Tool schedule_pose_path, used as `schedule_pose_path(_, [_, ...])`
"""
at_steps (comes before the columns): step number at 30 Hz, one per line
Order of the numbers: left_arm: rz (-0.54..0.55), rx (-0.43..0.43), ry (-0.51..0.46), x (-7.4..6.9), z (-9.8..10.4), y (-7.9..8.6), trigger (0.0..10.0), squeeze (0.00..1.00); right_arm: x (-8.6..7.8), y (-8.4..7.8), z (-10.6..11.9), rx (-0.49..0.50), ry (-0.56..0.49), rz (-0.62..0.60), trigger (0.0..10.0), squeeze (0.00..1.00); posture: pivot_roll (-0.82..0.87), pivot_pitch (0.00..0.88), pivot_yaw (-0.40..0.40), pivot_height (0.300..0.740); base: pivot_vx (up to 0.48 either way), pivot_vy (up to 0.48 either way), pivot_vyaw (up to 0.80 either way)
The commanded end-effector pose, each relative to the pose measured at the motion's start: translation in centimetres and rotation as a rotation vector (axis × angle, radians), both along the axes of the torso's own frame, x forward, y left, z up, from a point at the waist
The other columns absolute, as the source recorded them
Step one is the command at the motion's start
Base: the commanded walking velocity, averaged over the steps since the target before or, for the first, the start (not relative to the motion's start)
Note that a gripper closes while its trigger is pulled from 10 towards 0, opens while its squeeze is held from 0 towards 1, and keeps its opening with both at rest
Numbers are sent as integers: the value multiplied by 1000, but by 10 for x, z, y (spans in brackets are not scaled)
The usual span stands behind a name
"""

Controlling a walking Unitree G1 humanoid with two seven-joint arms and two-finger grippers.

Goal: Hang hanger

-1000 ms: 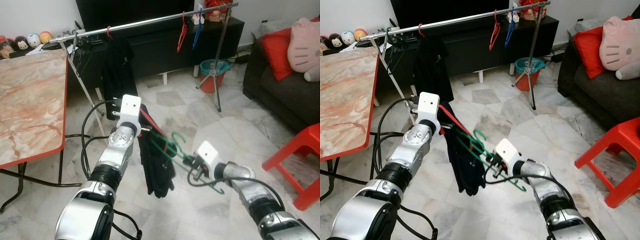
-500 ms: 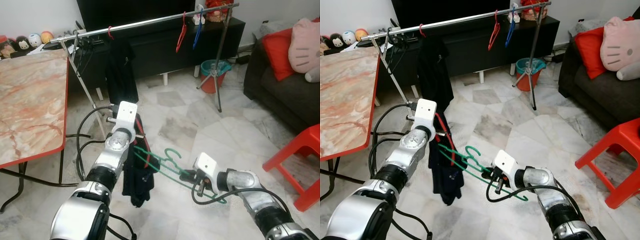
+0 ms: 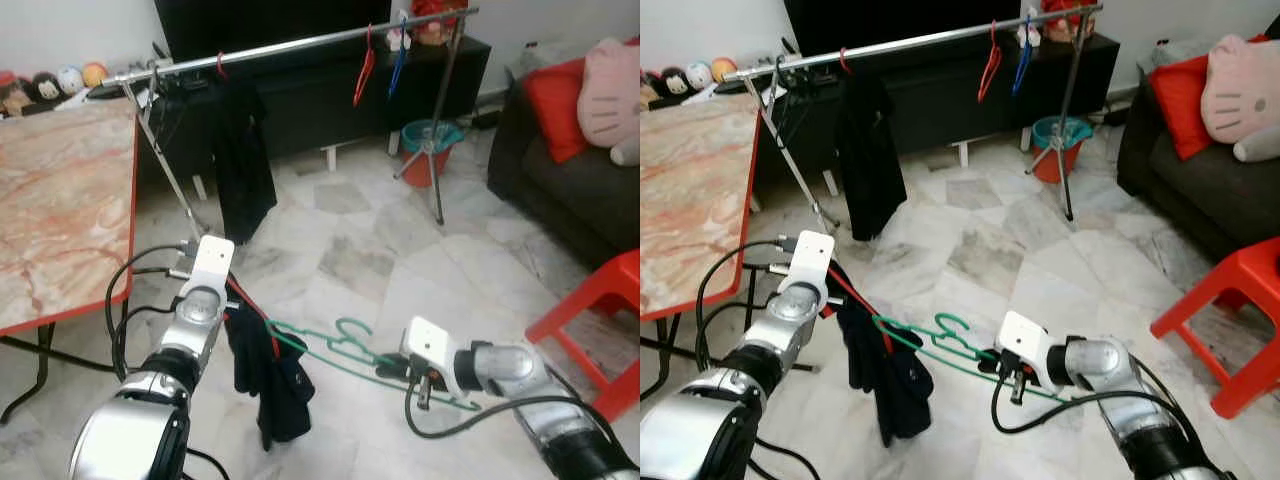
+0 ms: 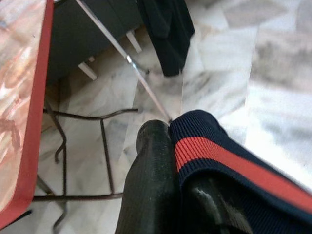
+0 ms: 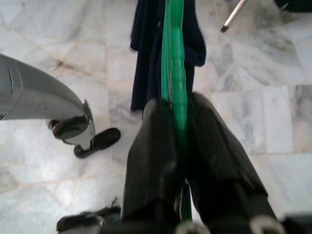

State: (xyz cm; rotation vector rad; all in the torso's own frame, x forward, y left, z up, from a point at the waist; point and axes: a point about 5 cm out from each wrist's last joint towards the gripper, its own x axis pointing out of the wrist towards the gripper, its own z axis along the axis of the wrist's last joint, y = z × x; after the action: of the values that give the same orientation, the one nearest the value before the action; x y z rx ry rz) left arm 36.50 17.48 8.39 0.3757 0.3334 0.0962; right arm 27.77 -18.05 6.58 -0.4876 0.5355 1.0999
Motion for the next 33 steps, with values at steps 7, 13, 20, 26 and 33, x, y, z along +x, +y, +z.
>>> schedule_pose_path(7, [-42,-72,189,-18,-32,1,0,0,8,-13,5,-117,-100,-109,0,0,-17,0,80,740,0,0,0])
schedule_pose_path(13, [-210,-172,281,-22,-39,-19,10000,0,-2,-15,-12,-213,-36,-63,0,0,-4,0,77,740,0,0,0])
schedule_pose_path(20, [-282,-323,161,-7,-13,-36,10000,0,-20,-10,-29,-253,102,41,0,0,5,0,74,740,0,0,0])
schedule_pose_path(26, [-353,-420,104,7,17,-46,10000,0,-35,-22,-52,-407,207,70,0,0,12,0,69,740,0,0,0])
schedule_pose_path(33, [-345,-385,110,9,22,-41,10000,0,-22,-36,-57,-535,122,-71,0,0,16,0,67,740,0,0,0])
